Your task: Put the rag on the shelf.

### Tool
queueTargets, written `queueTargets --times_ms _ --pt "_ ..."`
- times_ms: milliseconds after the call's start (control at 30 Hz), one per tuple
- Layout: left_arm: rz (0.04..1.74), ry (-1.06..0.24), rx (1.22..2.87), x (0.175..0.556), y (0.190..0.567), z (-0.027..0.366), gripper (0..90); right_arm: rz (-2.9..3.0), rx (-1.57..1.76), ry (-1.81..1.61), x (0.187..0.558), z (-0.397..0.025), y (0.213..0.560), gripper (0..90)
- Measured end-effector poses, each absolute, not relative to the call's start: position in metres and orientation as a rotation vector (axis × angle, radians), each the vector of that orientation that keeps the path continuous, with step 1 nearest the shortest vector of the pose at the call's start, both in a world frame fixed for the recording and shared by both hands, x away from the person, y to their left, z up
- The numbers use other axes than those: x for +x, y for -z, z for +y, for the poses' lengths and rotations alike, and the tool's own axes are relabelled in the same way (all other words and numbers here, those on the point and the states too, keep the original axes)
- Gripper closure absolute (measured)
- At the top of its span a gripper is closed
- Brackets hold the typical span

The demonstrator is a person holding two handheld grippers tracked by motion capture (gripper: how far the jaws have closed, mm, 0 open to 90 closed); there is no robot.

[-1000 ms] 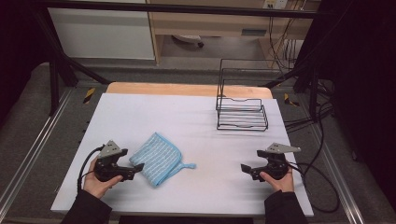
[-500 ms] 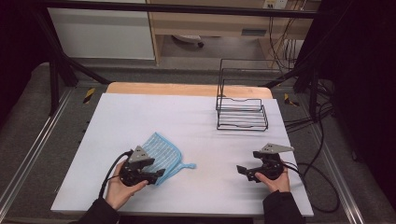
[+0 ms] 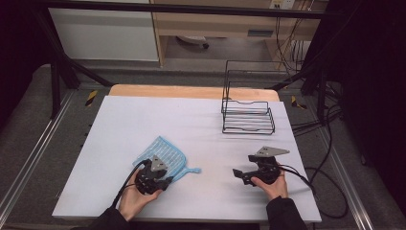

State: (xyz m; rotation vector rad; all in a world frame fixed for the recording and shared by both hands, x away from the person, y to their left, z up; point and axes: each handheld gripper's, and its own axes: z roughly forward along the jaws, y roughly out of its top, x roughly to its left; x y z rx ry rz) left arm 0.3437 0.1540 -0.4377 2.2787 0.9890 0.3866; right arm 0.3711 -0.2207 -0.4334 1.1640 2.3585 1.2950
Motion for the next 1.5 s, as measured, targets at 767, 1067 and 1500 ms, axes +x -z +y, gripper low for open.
queueTargets --times_ms 767,1067,1500 --pt "0.973 -0.263 2.250 0.334 0.427 0.199 80.3 2.640 1.032 -1.340 0.384 -0.071 0.445 57.8" --pt "0.978 -0.273 2.238 0.331 0.429 0.200 80.2 2.681 1.012 -1.301 0.374 -0.046 0.455 69.3" --pt "0.956 -0.260 2.196 0.329 0.422 0.199 80.3 2.690 1.000 -1.269 0.366 -0.042 0.452 89.8"
